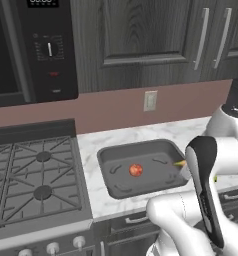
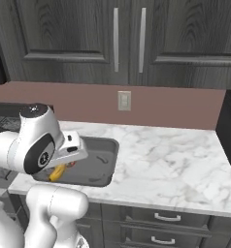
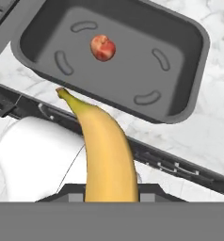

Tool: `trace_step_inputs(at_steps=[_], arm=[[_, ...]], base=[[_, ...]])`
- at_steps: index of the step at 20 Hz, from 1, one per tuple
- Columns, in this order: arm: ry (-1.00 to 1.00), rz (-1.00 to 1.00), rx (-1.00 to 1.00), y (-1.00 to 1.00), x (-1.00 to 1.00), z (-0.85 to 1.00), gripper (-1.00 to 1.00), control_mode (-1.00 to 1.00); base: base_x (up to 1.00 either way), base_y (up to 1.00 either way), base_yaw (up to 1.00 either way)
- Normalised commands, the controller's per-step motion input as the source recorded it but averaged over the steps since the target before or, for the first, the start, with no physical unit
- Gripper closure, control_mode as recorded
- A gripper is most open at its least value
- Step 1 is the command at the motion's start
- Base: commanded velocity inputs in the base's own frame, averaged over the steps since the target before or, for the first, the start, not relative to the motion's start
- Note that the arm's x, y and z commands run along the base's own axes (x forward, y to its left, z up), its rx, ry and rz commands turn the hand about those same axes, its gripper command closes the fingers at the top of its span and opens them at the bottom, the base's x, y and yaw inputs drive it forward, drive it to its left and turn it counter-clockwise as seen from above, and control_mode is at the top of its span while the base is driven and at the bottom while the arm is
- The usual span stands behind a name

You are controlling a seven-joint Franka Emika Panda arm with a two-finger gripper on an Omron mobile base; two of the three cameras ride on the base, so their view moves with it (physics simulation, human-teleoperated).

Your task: Pick the peach and banana from the fridge and place them inside the tupperware on the counter.

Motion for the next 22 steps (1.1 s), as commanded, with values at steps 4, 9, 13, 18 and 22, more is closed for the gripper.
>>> trace_step_inputs(at_steps=[4, 9, 13, 18, 22], arm=[[0.0, 0.0, 0.0, 0.12, 0.33, -0.4, 1.0, -1.0], [0.0, 0.04, 0.0, 0.06, 0.57, -0.33, 1.0, -1.0], [-0.03, 0.05, 0.0, 0.0, 0.54, -0.39, 1.0, -1.0], [-0.11, 0.03, -0.01, 0.0, 0.36, -0.39, 1.0, -1.0], [-0.11, 0.02, -0.02, 0.0, 0.33, -0.34, 1.0, -1.0]], base=[[0.0, 0.0, 0.0], [0.0, 0.0, 0.0], [0.0, 0.0, 0.0], [0.0, 0.0, 0.0], [0.0, 0.0, 0.0]])
